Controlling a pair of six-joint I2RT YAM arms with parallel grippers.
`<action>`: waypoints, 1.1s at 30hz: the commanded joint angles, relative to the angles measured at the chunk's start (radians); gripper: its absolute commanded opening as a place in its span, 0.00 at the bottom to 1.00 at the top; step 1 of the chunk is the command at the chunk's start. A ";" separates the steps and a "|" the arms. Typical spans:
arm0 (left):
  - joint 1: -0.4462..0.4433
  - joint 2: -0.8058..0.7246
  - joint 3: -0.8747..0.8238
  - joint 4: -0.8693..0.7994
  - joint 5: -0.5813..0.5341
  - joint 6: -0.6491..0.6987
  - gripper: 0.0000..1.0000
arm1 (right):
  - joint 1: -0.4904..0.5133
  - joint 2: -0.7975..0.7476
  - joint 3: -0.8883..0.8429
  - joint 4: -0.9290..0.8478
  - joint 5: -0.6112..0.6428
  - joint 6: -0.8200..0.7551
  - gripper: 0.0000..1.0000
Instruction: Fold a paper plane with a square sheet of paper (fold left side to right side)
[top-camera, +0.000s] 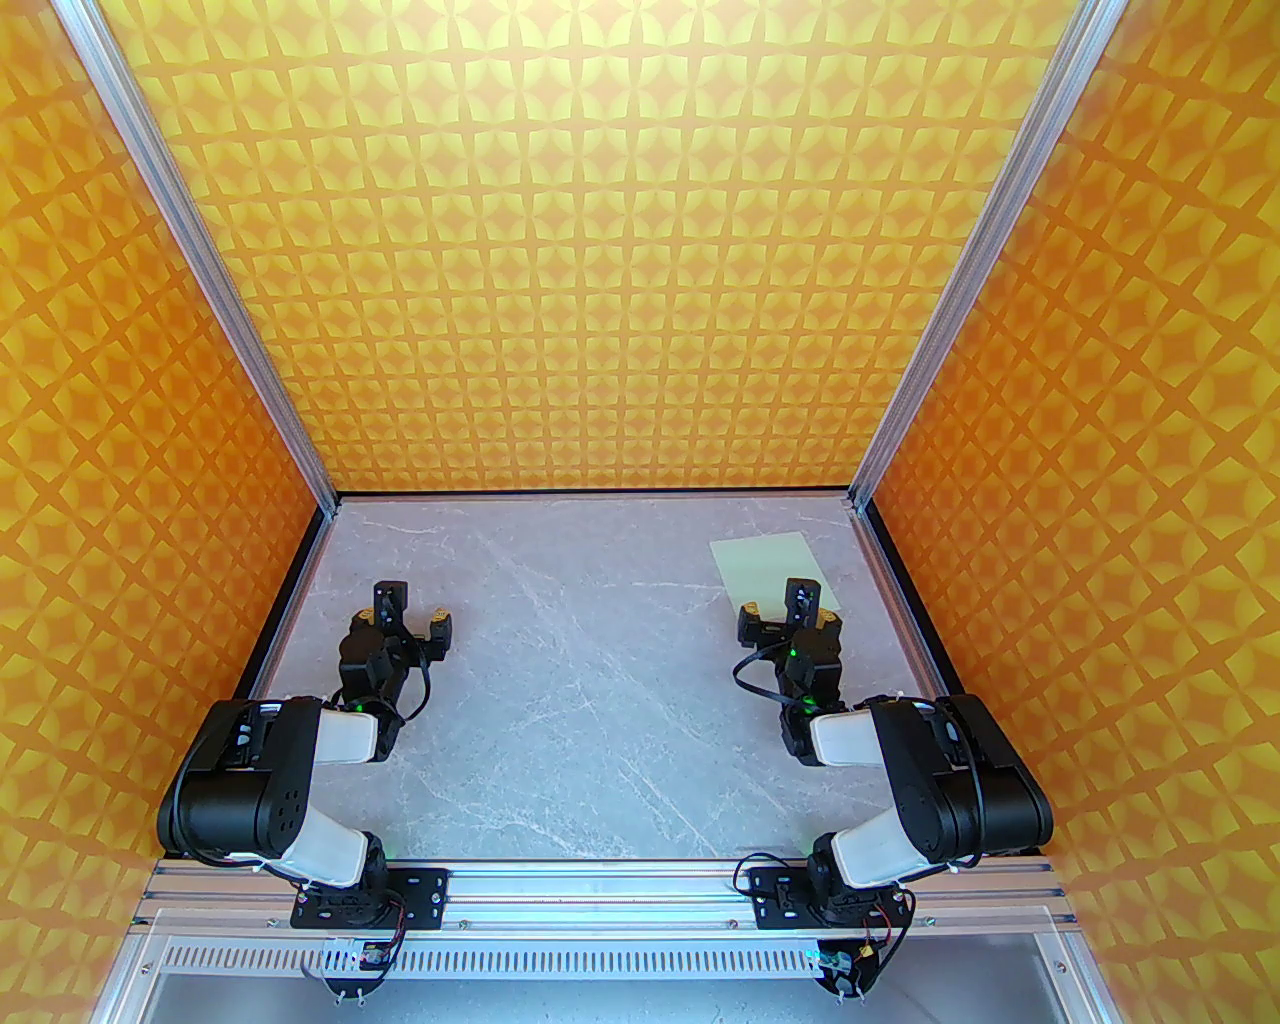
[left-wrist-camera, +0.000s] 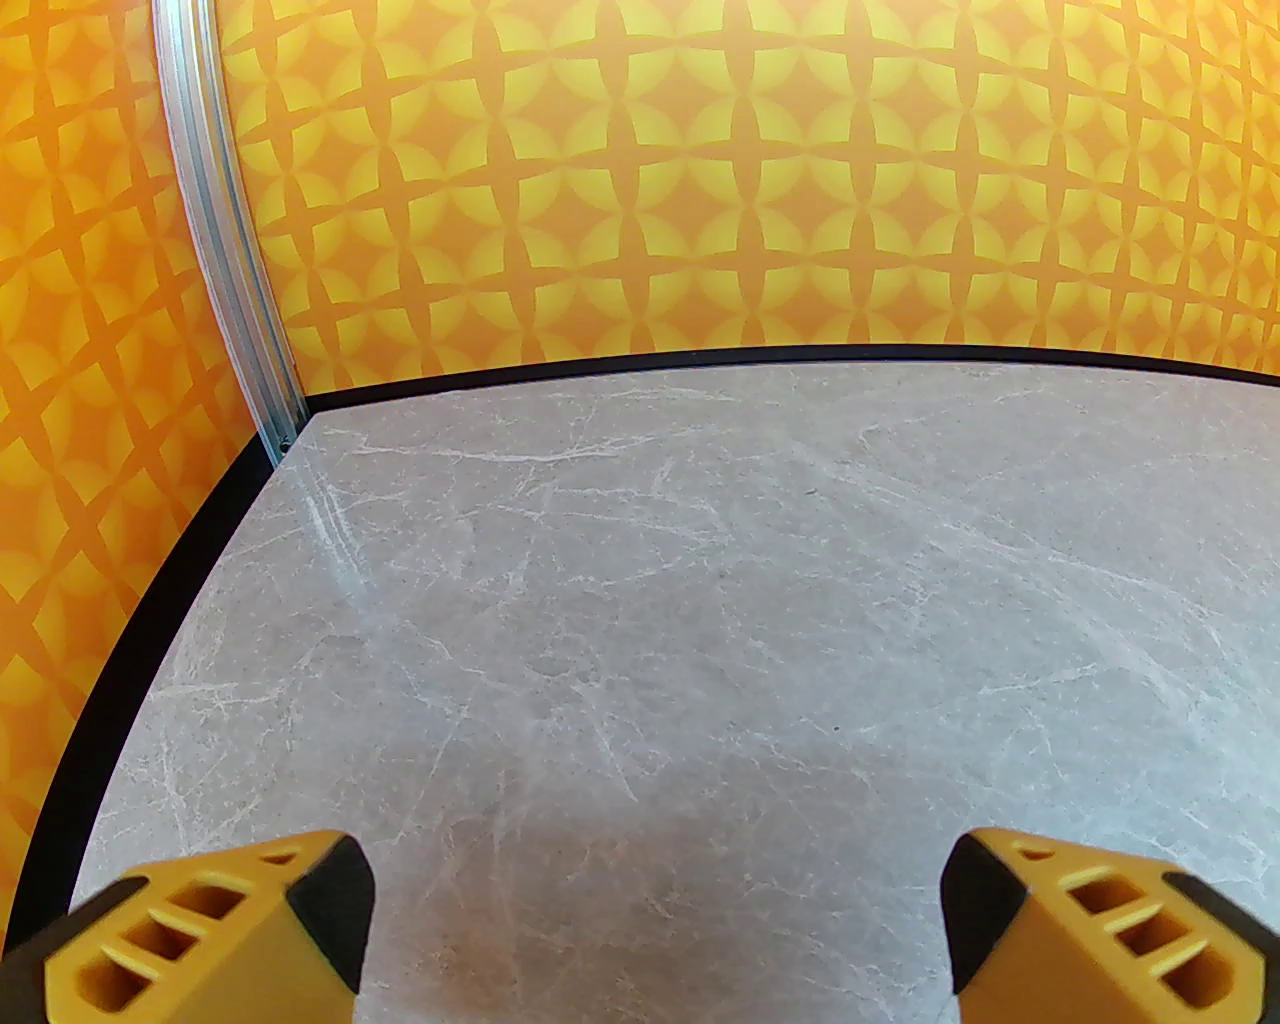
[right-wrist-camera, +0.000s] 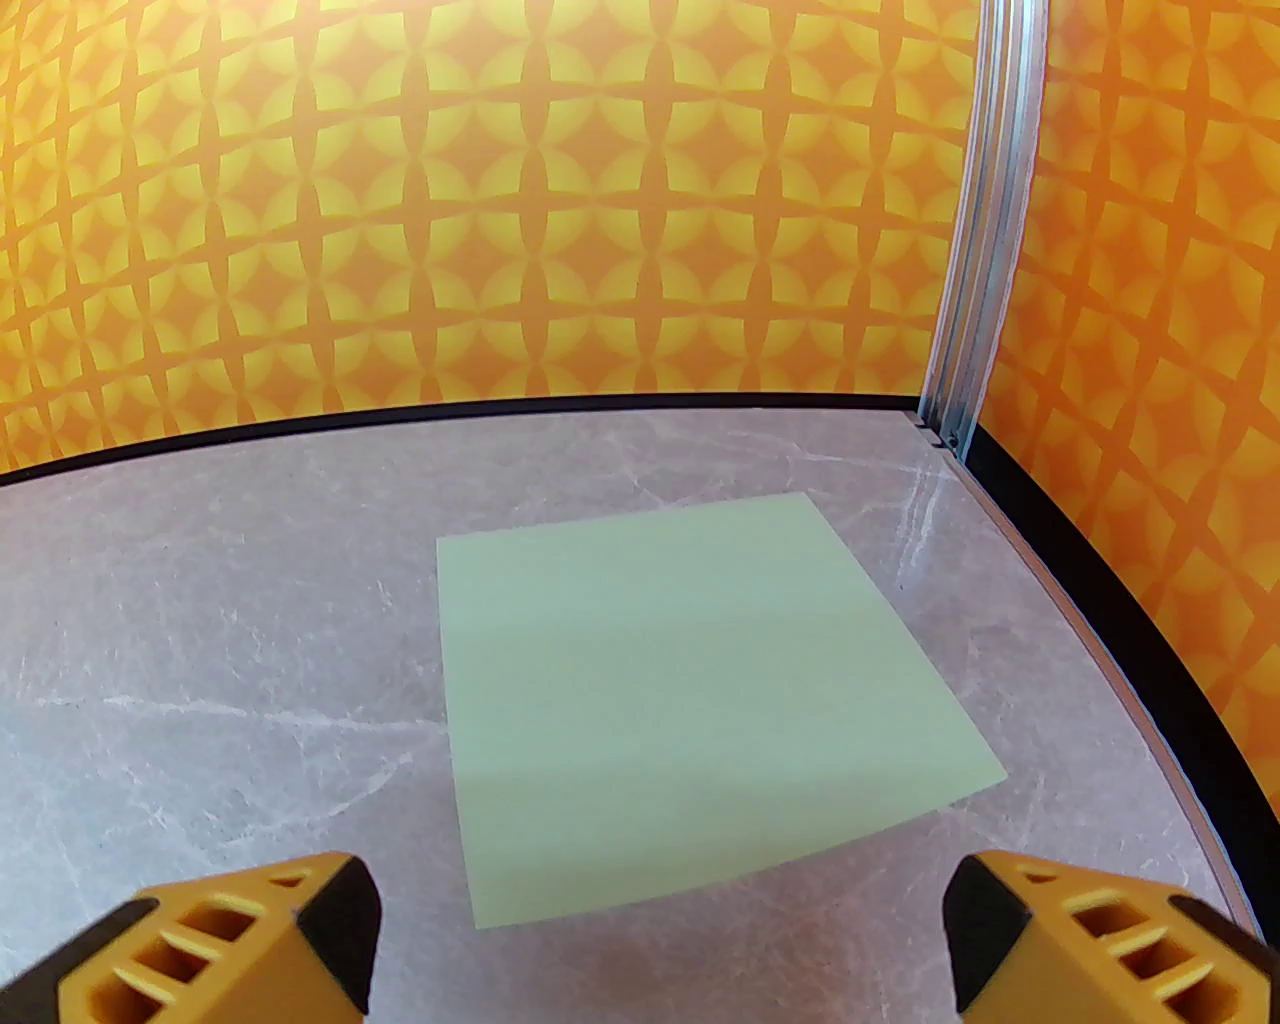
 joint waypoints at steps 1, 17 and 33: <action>-0.001 0.000 -0.009 0.022 0.016 0.011 0.99 | -0.004 0.000 0.017 -0.014 -0.002 0.012 0.99; 0.023 0.000 0.034 -0.058 0.009 -0.024 0.99 | -0.004 0.001 0.024 -0.026 -0.017 0.007 0.99; 0.040 -0.016 0.041 -0.084 -0.004 -0.048 0.99 | -0.005 -0.008 -0.004 0.023 0.012 0.016 0.99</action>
